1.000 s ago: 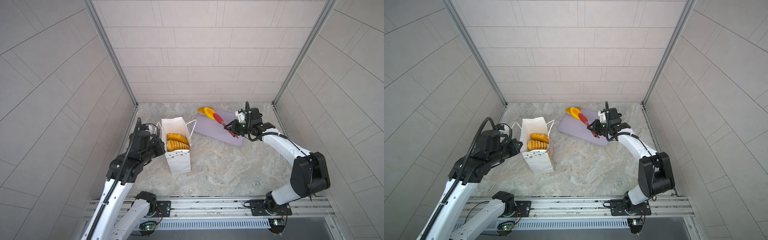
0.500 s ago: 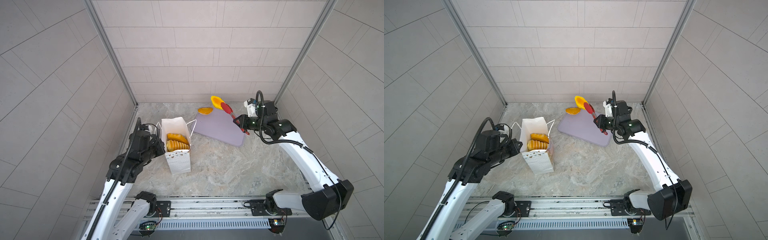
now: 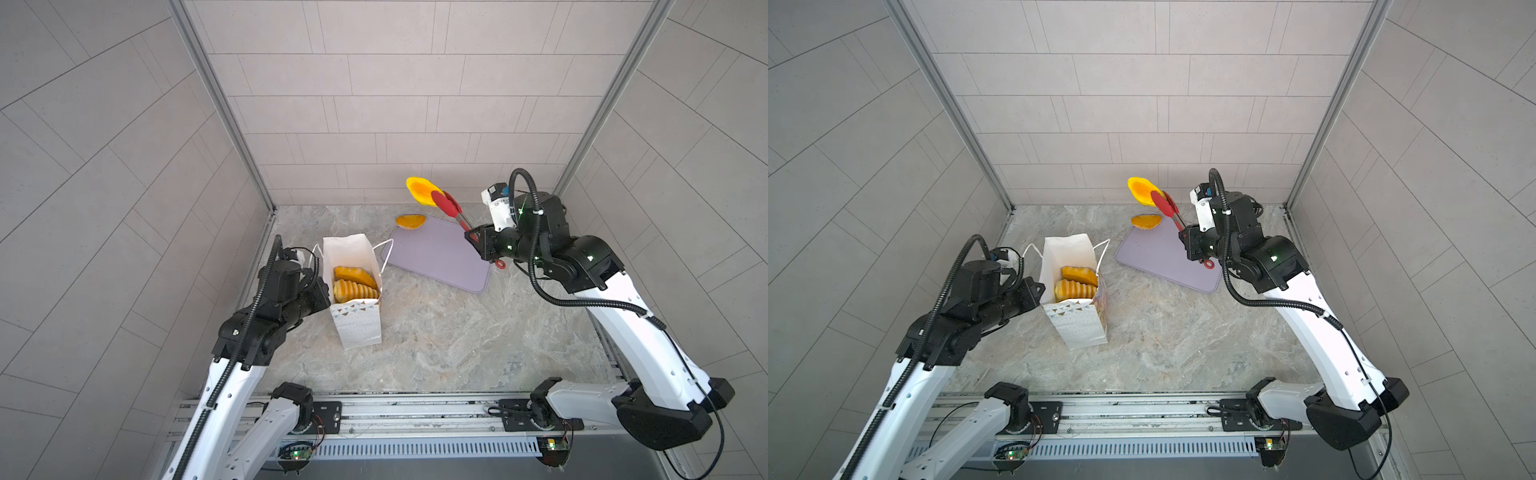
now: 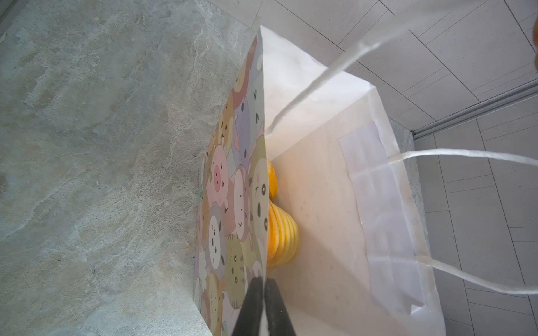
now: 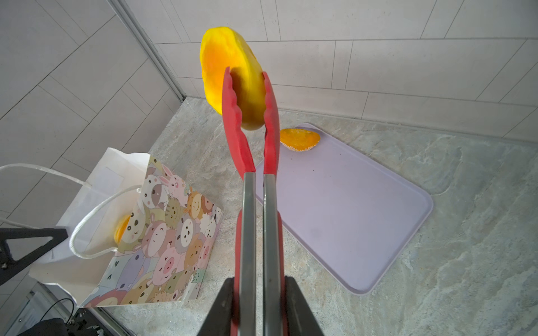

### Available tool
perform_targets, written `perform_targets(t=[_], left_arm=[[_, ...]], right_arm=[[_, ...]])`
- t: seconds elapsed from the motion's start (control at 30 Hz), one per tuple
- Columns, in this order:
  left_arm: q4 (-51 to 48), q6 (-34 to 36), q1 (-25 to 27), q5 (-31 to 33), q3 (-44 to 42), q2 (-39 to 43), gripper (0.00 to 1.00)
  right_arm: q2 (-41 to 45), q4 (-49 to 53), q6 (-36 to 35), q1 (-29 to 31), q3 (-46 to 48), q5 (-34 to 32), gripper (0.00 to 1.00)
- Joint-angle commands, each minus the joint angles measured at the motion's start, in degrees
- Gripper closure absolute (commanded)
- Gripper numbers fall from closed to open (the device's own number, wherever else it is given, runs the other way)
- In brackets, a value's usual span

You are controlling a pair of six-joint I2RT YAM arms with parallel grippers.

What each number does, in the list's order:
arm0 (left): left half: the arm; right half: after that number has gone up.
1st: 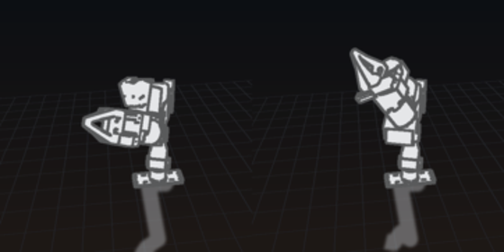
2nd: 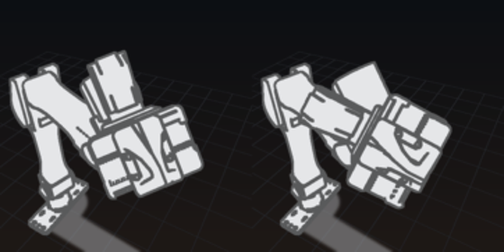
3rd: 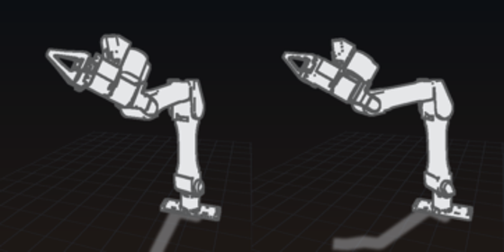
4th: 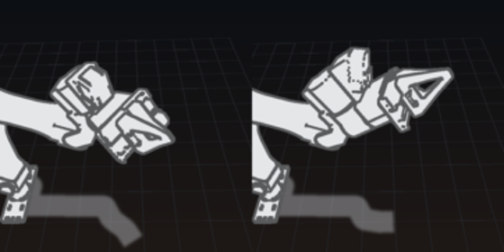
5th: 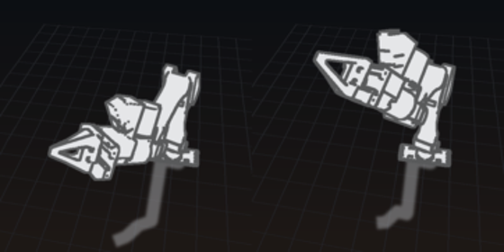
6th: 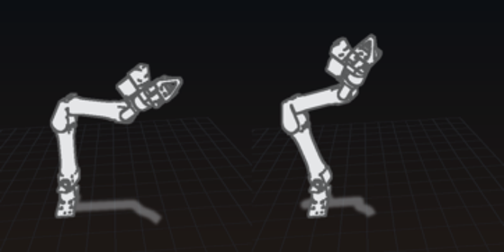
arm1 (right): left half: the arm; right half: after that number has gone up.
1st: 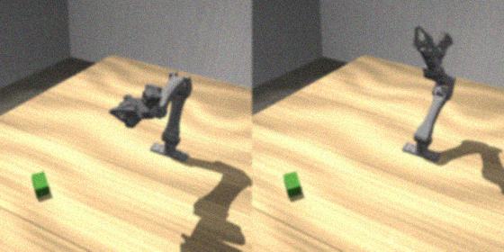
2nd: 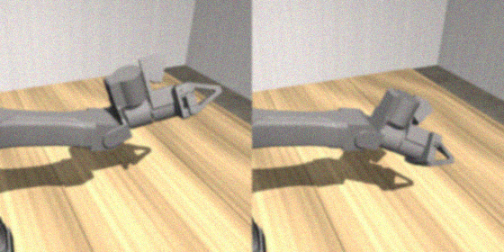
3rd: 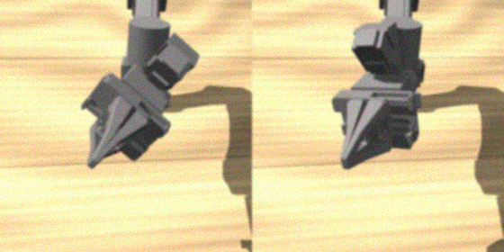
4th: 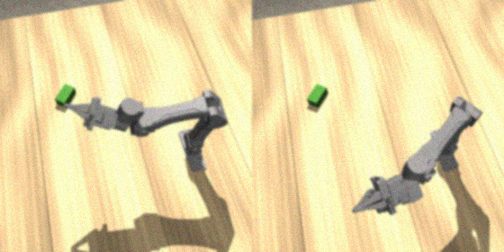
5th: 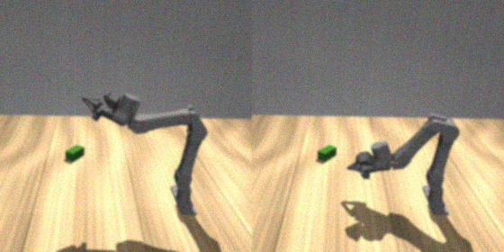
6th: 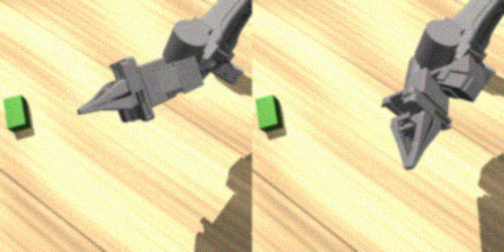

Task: Place the fake bread into the paper bag
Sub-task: 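Carry the yellow bun half in the tongs over the bag mouth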

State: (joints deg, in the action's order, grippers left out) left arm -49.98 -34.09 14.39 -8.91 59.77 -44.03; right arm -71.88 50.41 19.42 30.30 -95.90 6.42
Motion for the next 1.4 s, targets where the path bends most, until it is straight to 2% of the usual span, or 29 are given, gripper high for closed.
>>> perform_targets(t=[0.0,0.23,0.93,1.37], left_arm=[[0.97,-0.02,0.15,0.12,1.05,0.51,0.93],[0.76,-0.02,0.14,0.20,0.96,0.70,0.93],[1.07,-0.37,0.18,0.30,0.79,0.88,0.93],[0.94,-0.37,0.12,0.32,0.79,1.05,0.93]], right_arm=[[0.28,1.80,-3.50,3.00,-3.50,-6.64,0.73],[-1.93,5.32,-7.96,10.47,-9.26,-14.69,0.73],[-11.33,15.24,-15.52,31.79,-25.08,-31.77,0.73],[-18.94,24.35,-17.83,40.29,-30.57,-37.41,0.72]])
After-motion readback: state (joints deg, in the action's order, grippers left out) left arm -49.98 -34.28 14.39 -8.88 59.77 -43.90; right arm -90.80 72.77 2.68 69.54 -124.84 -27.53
